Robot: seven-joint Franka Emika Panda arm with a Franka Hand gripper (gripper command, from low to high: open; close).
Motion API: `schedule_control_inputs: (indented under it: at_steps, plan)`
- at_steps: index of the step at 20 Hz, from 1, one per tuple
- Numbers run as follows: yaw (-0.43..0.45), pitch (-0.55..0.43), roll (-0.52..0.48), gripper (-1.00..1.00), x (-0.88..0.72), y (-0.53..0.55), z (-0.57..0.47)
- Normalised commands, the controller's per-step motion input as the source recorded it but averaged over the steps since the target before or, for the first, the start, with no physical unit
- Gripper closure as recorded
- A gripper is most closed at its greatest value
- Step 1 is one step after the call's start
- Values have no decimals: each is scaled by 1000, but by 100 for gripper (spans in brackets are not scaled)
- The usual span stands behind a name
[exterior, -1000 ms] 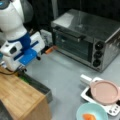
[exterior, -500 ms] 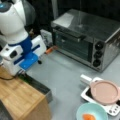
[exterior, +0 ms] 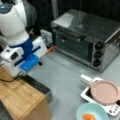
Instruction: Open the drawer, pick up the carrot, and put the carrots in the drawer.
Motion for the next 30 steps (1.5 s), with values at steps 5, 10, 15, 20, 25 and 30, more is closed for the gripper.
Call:
schedule_control_inputs:
  at_steps: [5,10,15,20,25,30]
  plan:
    - [149,114,-48,-100,171,-150,4]
    - [136,114,-65,-100,121,-101,35]
    - [121,93,-74,-100,37,-12,-11]
    - [99,71,-73,-100,-47,104,-70]
    - [70,46,-49,-100,-79,130,-84]
    - [46,24,-22,-100,-66,95,-60]
